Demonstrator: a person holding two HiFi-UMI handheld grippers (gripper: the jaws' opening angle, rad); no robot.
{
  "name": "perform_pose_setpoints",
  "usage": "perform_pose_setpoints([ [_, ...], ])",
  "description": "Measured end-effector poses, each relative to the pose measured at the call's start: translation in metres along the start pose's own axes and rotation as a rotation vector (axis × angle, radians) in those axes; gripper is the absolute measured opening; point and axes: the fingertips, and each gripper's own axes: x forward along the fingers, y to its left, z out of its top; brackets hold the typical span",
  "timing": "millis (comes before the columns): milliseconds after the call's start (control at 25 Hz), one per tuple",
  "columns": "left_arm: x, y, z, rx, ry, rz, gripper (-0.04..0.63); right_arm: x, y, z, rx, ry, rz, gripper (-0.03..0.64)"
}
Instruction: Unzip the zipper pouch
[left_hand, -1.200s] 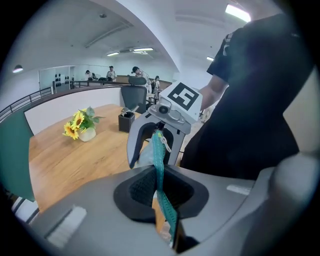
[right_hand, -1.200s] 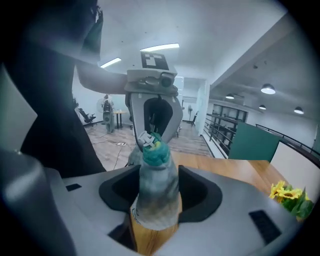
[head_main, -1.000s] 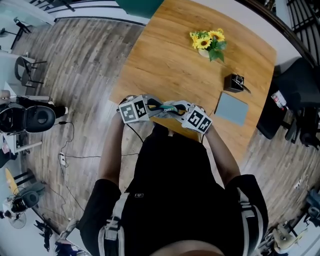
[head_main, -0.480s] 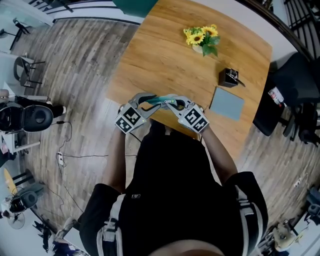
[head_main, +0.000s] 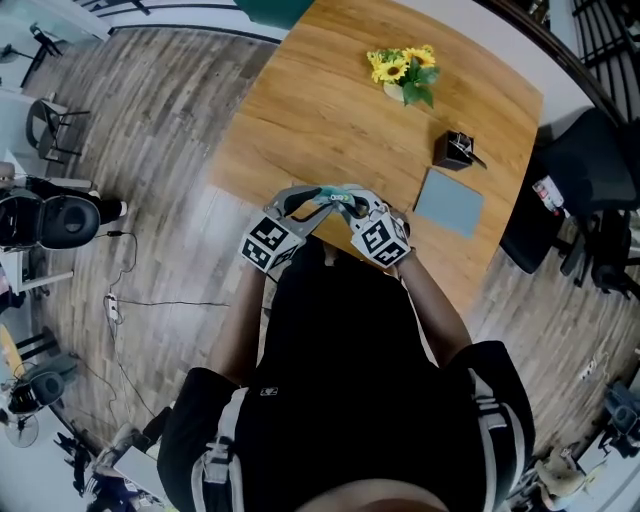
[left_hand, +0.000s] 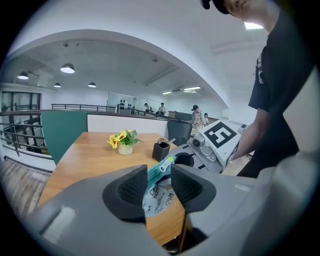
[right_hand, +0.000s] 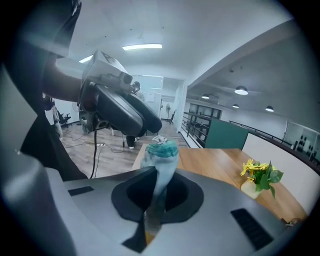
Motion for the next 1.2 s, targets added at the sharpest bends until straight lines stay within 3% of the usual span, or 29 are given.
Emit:
perform_pose_setpoints([
  [720,0.022,-0.018,-0.009,-0.239,-0.048,-0.030,0.120,-0.010,0.006,-0.015,-0.064,0.020,-0.043,0.005],
  [1000,0.027,-0.027,-0.014,-0.263,-0.042,-0.053,0.087,-0.011,0.008,-0.021,-0.055,0.041,-0.047,0.005],
  [1200,0.027,-0.027,-0.013,-0.339,-0.075,-0.088,0.059,-0.012,0.009,-0.025,-0.059,0.047,-0.046,0.005],
])
